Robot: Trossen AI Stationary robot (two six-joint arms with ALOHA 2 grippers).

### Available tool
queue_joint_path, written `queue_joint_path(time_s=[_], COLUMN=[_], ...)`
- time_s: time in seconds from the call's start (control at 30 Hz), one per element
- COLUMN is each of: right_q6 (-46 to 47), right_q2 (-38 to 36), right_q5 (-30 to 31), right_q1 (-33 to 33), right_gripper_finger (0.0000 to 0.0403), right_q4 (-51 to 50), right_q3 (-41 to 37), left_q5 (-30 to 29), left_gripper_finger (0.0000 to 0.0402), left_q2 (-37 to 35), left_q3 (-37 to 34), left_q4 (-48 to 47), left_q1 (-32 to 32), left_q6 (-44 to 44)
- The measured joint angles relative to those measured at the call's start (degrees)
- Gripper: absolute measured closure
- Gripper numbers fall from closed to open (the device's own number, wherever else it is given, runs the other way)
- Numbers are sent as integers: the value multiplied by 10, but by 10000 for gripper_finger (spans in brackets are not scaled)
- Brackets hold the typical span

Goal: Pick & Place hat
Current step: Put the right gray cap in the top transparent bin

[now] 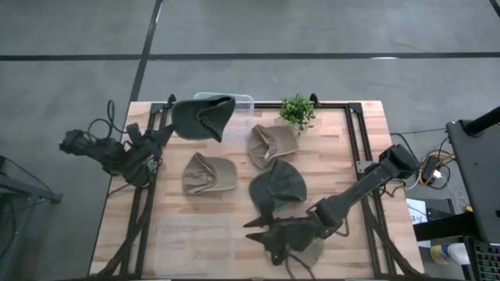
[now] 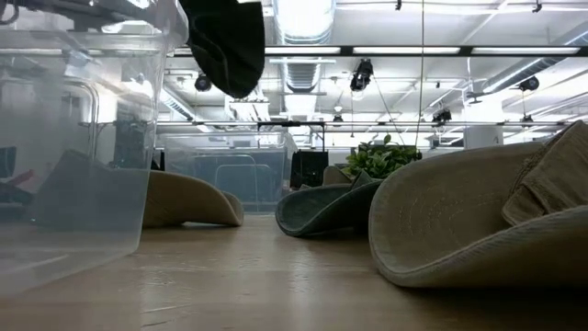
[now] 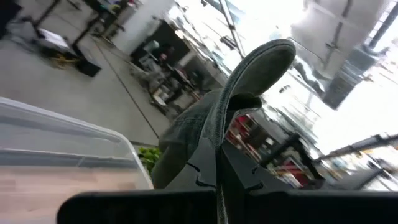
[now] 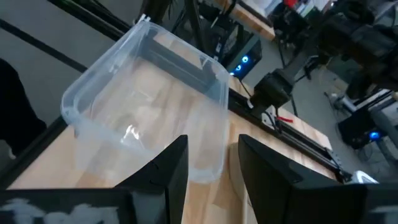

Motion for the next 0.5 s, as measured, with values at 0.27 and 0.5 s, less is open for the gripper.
queue_joint_path(time_s=[0.27, 0.5], right_q6=[-19, -25], right_q2=[-103, -155], right_q5=[1, 1], right_q1=[-6, -6], right_gripper_finger=[266, 266], right_q4=[73, 104], right_q3=[-125, -192], left_q5=[182, 375], left_gripper_finger=[401, 401], left_q2=[62, 107], left_q3=[-3, -4], left_q4=[-5, -68], left_q1=[192, 374], left_q6=[-118, -240])
